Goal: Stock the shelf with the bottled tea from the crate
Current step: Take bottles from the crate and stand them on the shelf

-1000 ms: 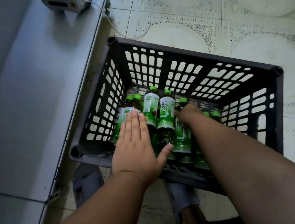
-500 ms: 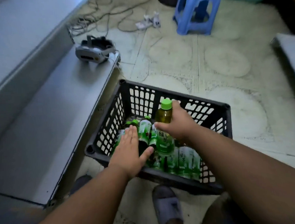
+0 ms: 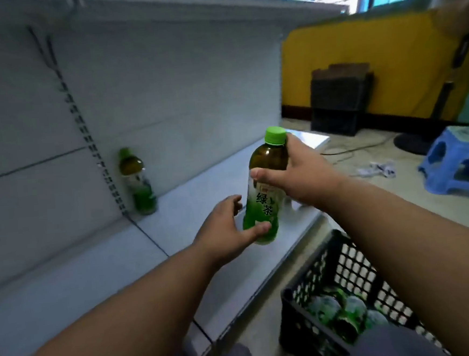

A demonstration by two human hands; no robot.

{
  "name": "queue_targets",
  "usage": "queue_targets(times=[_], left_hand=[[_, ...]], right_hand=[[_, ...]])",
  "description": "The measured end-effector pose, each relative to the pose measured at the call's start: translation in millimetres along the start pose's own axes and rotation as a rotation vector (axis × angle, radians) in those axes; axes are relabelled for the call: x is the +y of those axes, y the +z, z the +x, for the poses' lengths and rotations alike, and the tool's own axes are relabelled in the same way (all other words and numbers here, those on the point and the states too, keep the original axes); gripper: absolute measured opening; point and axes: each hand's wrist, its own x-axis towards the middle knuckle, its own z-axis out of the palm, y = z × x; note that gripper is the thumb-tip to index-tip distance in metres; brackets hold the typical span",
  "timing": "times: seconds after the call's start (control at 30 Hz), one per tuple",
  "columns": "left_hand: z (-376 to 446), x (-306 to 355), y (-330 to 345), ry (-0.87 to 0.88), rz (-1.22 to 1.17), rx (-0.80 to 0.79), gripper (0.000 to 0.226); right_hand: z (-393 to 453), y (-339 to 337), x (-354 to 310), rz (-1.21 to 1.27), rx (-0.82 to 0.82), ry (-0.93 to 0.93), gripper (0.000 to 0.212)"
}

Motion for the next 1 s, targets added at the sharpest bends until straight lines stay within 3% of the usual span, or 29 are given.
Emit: queue_targets(times=[0.13, 0.43, 0.57, 0.73, 1.0], left_hand=[[-2, -26, -40, -0.044, 0.001, 0.074, 0.086], [49, -126, -75, -0.335, 0.064, 0.258, 0.124], [68, -161, -78, -0.393, 0.112, 0.286, 0.138], [86, -190, -66, -0.443, 0.129, 0.357, 0.125], [95, -211, -27, -0.638, 0.561, 0.311, 0.114]], right_hand=[[35, 46, -28, 0.01, -0.048, -0.117, 0.058], [148, 161, -6, -0.014, -0.37, -0.242, 0.057], [188, 197, 13, 0.029, -0.389, -0.223, 0.059], [219, 232, 33, 0.059, -0.406, -0.207, 0.06], [223, 260, 56, 0.022, -0.285, -0.171, 0.072]])
